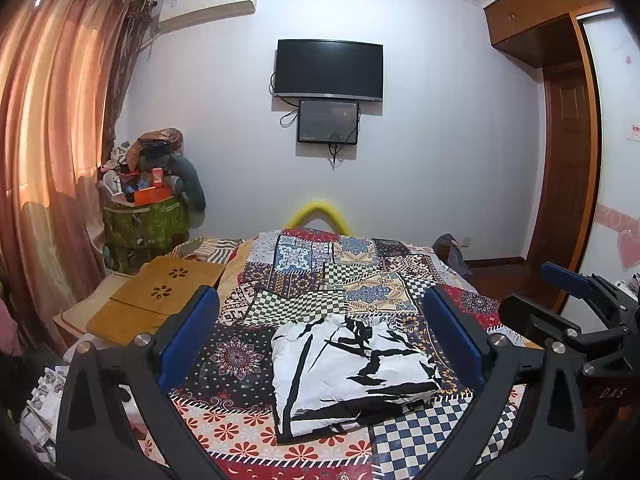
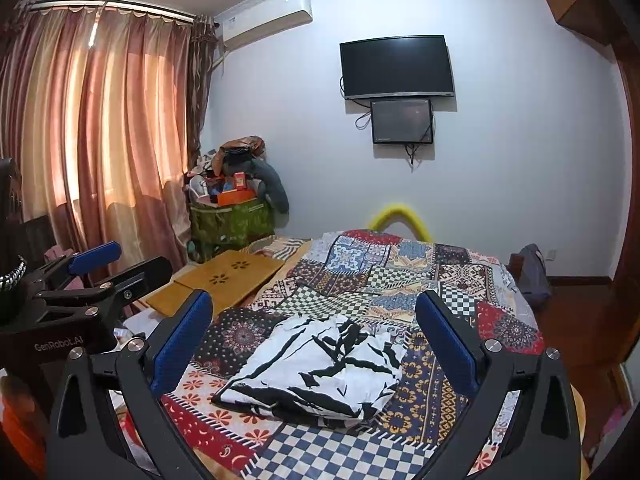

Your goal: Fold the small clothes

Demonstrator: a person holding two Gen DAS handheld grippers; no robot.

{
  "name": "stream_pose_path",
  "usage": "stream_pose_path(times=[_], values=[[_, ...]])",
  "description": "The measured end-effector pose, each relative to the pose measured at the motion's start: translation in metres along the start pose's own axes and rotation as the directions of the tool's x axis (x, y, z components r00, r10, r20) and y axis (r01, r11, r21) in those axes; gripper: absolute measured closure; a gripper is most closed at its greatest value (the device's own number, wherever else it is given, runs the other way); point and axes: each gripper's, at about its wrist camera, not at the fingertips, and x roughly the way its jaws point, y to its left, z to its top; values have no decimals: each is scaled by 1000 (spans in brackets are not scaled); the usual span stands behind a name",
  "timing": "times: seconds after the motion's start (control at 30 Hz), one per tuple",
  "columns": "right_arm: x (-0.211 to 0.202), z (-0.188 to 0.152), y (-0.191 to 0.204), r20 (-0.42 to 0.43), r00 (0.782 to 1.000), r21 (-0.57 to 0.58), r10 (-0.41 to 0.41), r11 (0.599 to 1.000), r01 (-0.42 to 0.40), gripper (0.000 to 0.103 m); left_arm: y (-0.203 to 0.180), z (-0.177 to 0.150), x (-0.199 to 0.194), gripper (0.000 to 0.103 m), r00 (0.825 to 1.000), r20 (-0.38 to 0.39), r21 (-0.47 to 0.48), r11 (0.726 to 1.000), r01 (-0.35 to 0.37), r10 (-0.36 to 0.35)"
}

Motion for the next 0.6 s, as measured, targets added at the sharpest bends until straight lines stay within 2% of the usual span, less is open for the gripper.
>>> stream_pose_path(times=[0.6], values=[[-2, 2, -2, -2, 1000, 8, -9, 1000, 9, 1, 3, 0, 4, 0, 1000, -12, 5, 1000, 14, -14]])
